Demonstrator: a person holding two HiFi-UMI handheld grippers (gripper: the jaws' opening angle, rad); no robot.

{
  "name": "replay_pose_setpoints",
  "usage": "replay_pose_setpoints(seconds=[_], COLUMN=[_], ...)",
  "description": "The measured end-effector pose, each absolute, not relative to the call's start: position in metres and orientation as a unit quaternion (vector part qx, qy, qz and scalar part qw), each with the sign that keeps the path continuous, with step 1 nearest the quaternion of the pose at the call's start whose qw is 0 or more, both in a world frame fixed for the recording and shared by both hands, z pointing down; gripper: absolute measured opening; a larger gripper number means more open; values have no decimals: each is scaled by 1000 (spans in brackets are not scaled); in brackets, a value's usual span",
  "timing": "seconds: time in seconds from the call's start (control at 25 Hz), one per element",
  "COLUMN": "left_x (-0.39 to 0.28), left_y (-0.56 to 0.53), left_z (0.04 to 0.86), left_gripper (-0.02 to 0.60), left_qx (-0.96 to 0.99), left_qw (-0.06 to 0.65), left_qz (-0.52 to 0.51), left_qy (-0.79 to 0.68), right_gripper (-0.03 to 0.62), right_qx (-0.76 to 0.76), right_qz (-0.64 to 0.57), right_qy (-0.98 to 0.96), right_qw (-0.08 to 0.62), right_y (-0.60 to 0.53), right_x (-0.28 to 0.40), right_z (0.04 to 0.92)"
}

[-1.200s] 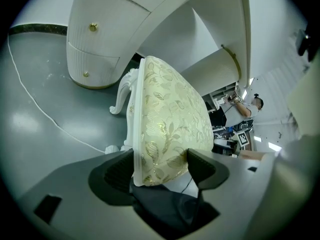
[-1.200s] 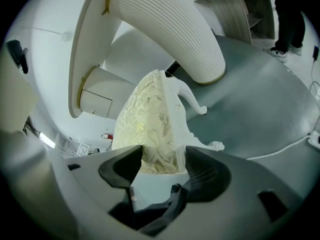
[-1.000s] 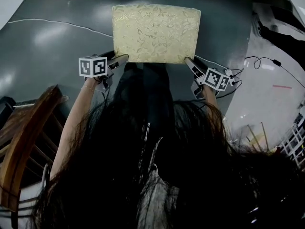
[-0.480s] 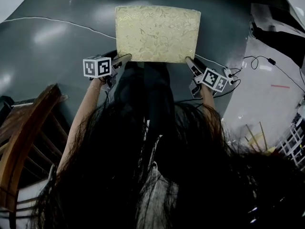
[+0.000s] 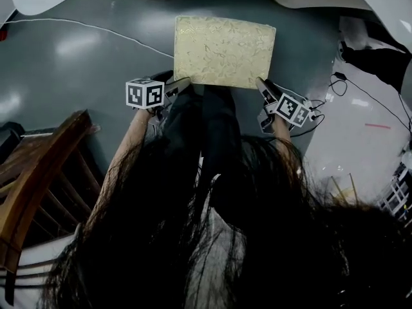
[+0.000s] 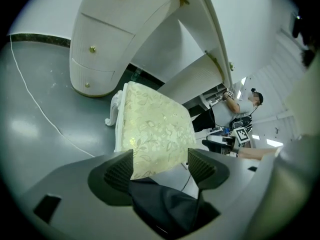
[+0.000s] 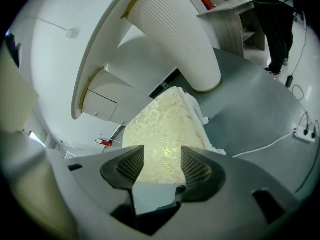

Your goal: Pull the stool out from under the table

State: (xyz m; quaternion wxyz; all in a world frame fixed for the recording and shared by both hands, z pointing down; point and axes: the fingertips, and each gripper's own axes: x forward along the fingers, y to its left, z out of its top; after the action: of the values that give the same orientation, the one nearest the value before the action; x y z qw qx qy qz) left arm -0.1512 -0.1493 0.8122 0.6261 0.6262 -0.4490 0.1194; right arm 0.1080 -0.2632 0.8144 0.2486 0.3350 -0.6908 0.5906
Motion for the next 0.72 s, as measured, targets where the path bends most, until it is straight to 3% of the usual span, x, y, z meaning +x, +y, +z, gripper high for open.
replay_pose_setpoints(seconds=[0.12, 0.72], left_x=[-152, -126], left_y=[-162, -207], left_z=[781, 592], left_gripper=[347, 345], left_qx=[640, 742], left_qw=[612, 528], left_qz=[96, 19], left_qy=[-455, -412], right_gripper=[185, 104], right_qx=[337, 294], right_qz=[578, 507], right_qy=[-702, -788], right_qw=[242, 190], right_y=[-271, -278], right_x=[90, -15], right_z=[787, 594])
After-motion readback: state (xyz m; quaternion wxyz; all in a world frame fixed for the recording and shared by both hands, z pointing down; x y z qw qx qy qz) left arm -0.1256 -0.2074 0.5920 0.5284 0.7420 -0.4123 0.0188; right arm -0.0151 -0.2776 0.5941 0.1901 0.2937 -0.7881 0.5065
